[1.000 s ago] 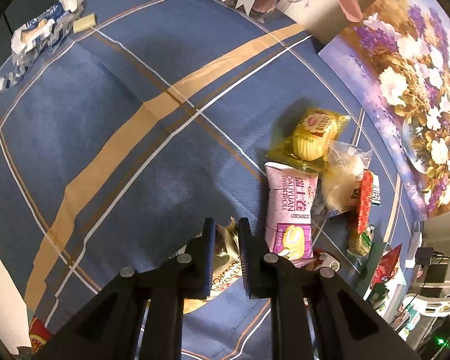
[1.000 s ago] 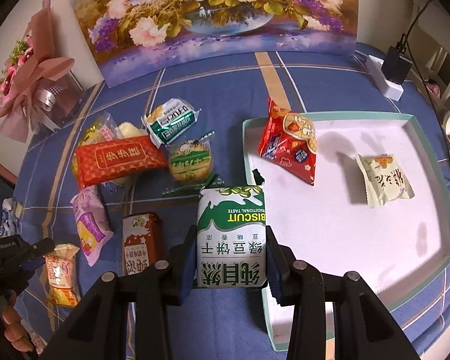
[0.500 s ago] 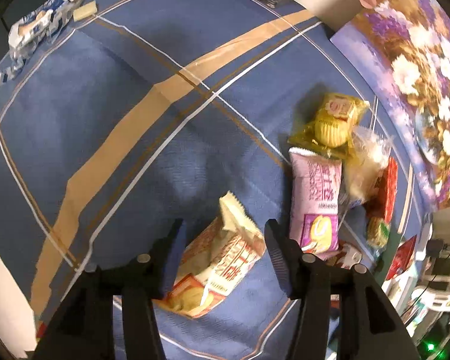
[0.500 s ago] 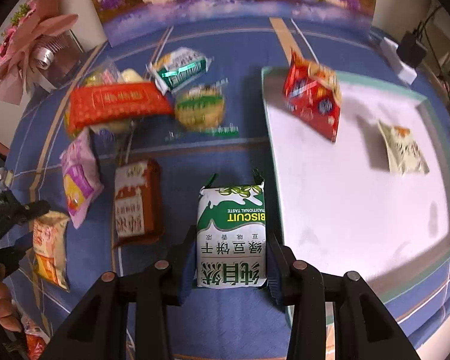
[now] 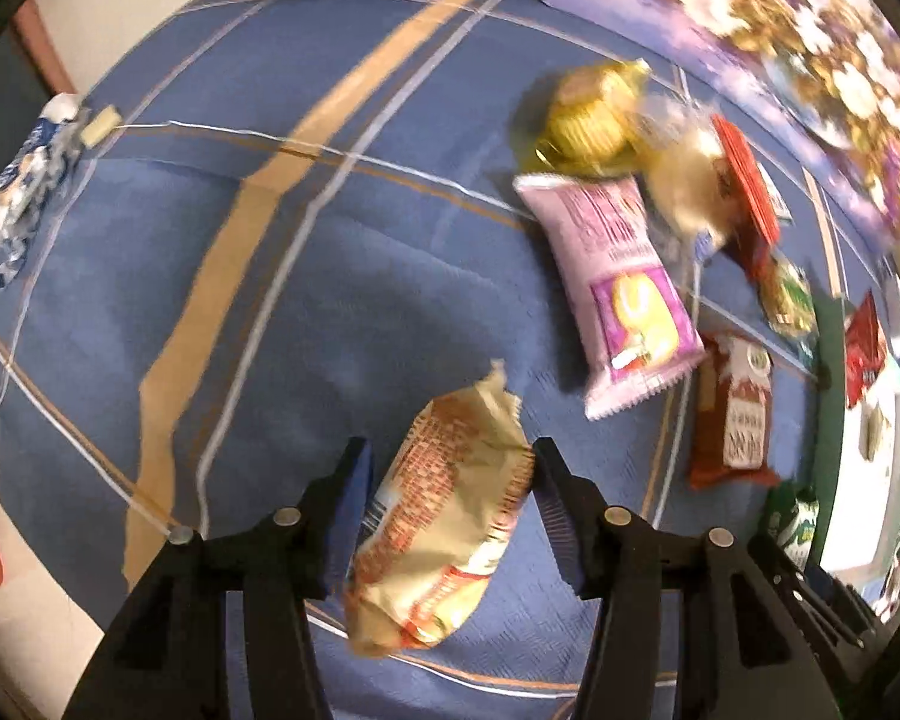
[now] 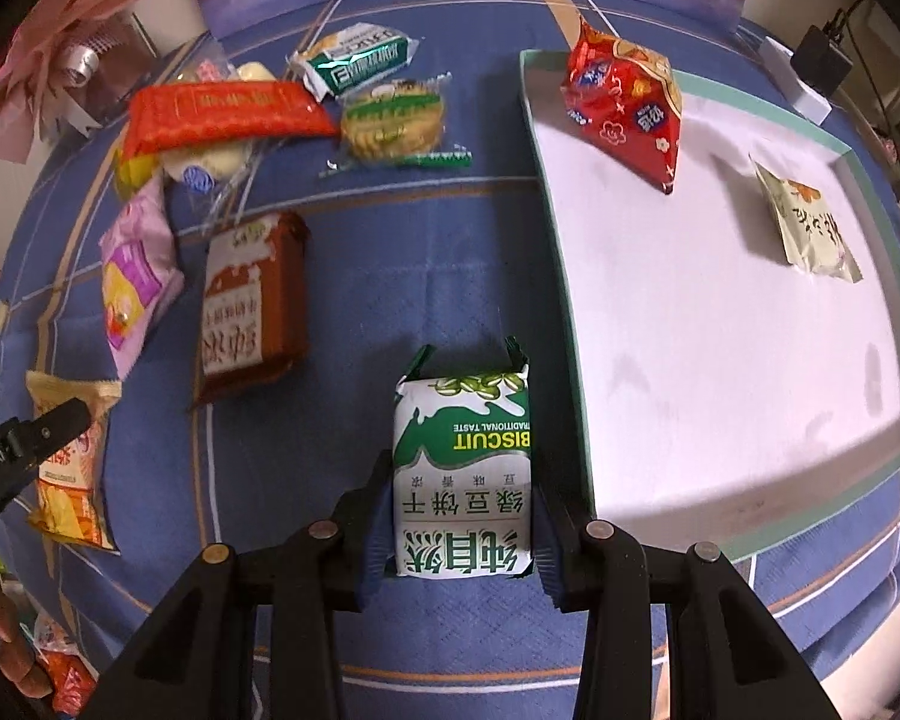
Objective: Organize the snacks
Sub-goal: 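Carry both packs to the white tray and release them inside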
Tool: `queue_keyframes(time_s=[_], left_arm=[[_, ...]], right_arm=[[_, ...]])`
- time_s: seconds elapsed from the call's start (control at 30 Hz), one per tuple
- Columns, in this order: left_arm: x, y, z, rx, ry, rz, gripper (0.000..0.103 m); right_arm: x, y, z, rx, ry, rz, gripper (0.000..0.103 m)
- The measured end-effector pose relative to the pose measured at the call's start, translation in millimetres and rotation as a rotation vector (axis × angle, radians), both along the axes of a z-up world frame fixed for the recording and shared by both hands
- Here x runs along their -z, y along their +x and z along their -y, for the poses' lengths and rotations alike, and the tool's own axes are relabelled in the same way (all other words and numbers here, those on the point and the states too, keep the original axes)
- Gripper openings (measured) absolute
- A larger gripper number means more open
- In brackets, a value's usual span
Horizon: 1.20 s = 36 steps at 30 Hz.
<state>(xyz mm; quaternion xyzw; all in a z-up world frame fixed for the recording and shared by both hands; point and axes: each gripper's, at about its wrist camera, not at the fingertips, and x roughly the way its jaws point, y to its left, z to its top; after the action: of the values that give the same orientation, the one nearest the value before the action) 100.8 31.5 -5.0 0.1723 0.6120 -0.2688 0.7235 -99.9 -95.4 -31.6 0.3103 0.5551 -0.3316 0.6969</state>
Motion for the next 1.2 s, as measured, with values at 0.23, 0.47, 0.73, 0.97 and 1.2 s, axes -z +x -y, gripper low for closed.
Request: queue_keyframes(time_s=[0.23,0.47,0.73,0.97,1.2], left_arm=[[12,-16,-1,0.043,0.088,0.02,0.052],[9,-22,-17,-0.015,0.041,0.006,0.042],[-22,-29,-31,-0.039,-0.056,0.033,0.039],[-54,-65,10,0.066,-0.144,0.03,0.039],[-61,-120,76,0.209,-0.192,-0.029,0.04]], right_arm=[[3,-5,-11,-0.006,-0.003,-0.007,0.042],[-1,-11,-13,-0.003,0.007,0.01,0.042],[-31,-33,-18,0.023,-0.043,0.099,0.042],[-48,-65,-2,0.125,-0.054,0.131,0.042],[-54,-99,49,0.275,-0.051,0.122,0.042]])
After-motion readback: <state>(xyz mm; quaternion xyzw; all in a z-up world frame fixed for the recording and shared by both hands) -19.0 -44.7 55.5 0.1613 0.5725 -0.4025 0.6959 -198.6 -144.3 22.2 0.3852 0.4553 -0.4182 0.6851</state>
